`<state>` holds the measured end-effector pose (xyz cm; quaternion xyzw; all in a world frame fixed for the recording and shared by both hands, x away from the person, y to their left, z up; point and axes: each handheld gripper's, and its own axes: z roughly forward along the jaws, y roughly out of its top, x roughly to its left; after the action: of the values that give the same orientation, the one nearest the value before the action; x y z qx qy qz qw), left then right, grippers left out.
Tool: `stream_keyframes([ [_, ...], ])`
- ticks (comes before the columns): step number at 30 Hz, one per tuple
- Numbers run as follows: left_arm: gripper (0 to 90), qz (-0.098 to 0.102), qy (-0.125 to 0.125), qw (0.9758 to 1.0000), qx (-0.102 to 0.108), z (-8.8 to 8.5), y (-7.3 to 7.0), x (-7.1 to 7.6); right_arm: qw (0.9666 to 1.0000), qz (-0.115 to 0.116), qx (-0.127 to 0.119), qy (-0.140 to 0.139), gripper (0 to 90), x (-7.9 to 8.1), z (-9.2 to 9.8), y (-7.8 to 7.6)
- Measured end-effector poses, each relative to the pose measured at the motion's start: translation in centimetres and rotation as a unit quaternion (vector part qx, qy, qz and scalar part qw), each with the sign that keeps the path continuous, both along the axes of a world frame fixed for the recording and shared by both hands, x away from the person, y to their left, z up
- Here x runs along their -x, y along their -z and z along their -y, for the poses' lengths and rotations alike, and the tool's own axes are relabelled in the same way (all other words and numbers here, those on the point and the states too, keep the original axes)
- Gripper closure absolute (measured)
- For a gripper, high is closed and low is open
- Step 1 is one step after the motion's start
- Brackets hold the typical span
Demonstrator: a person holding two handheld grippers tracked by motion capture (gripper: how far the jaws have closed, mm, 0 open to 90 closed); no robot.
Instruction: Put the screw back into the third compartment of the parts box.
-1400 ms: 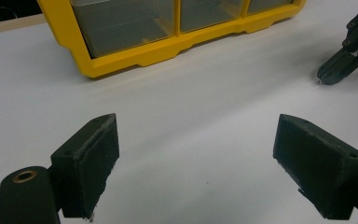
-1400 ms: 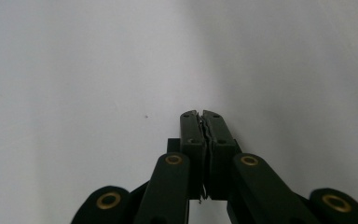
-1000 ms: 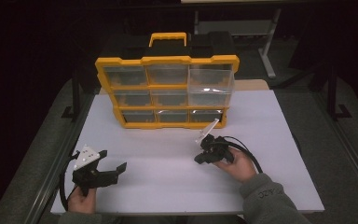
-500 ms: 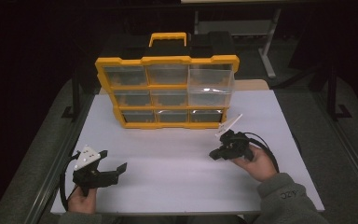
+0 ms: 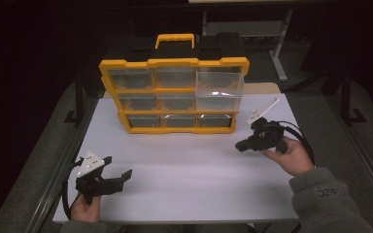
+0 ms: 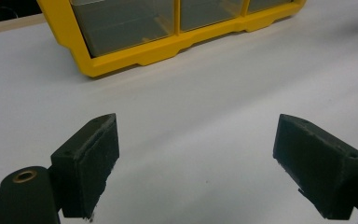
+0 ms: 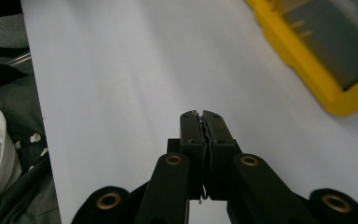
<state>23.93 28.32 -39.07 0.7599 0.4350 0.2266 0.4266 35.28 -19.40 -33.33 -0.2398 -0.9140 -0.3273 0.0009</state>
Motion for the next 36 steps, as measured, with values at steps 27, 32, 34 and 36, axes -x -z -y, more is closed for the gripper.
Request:
stream_keyframes([
  [27, 13.7, 0.002, -0.002, 1.0, 0.002, 0.0, 0.0, -0.1, 0.9983, 0.056, -0.007, 0.016, 87.3, -1.7, 3.6, -14.2],
  [32, 13.7, -0.001, -0.002, 1.0, 0.001, 0.1, 0.0, -0.1, 0.9972, 0.073, -0.014, 0.01, 87.2, -1.9, 3.1, -17.4],
  [34, 13.7, 0.0, -0.001, 1.0, 0.001, 0.1, 0.0, -0.1, 0.9968, 0.079, -0.017, 0.005, 87.3, -2.0, 2.6, -18.6],
  [36, 13.7, -0.002, -0.001, 1.0, 0.001, 0.1, -0.1, -0.1, 0.9964, 0.082, -0.021, 0.002, 87.2, -2.1, 2.2, -19.4],
])
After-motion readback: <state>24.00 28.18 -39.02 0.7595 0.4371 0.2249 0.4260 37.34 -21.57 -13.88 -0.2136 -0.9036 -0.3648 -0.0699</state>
